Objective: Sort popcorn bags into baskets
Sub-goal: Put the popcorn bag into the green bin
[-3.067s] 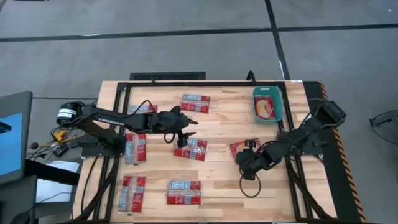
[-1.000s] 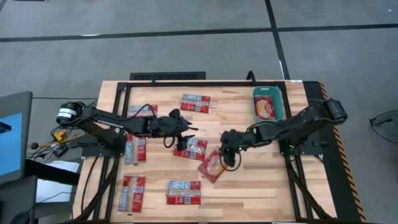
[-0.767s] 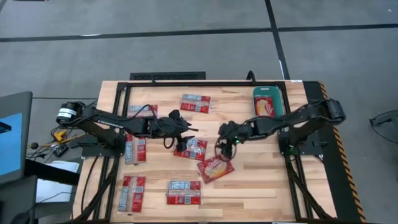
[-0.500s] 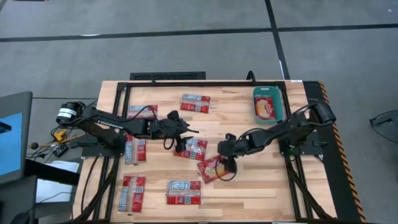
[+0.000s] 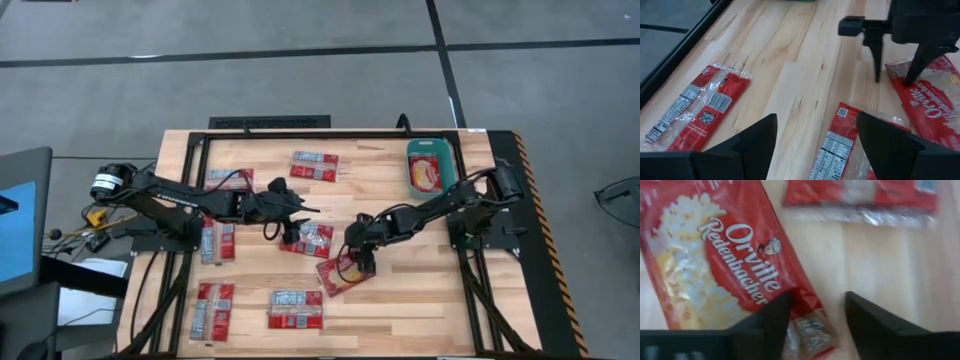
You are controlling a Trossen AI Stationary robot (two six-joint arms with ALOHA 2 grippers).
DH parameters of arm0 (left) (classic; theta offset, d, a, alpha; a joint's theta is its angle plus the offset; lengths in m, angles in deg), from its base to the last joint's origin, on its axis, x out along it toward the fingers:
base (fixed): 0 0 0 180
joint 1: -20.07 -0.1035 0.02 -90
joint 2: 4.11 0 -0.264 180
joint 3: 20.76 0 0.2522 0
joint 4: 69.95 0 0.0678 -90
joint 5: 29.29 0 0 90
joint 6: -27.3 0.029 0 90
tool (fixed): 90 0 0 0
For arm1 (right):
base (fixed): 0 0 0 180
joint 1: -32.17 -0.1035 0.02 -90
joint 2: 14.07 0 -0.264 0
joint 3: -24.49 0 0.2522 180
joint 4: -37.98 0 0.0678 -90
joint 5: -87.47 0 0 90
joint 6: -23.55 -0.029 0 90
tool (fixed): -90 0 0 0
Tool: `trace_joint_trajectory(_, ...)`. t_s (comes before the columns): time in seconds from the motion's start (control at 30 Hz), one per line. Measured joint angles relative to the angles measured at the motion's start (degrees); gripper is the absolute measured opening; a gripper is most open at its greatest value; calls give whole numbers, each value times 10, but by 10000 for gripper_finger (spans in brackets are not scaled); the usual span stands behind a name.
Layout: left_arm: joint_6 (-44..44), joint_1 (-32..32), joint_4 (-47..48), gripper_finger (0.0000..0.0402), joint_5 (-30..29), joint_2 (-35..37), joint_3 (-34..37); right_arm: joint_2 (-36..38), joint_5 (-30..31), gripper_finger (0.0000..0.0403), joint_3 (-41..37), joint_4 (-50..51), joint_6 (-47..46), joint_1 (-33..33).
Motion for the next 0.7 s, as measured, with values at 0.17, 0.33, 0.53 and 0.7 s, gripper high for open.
trace_joint_trajectory(0.17, 0, 0, 0, 263, 0, 0, 0, -7, -15, 49, 1, -3, 1, -3)
trace_joint_trajectory(0.33, 0, 0, 0, 263, 0, 0, 0, 33, -7, 11, -5, 23, -20, -2)
trace_joint_trajectory(0.53, -3, 0, -2, 263, 22, 0, 0, 143, 86, 4, -6, 75, -31, -16)
trace_joint_trajectory(0.7, 6, -2, -49, 263, 62, -7, 0, 215, 220, 3, -6, 122, -27, -50)
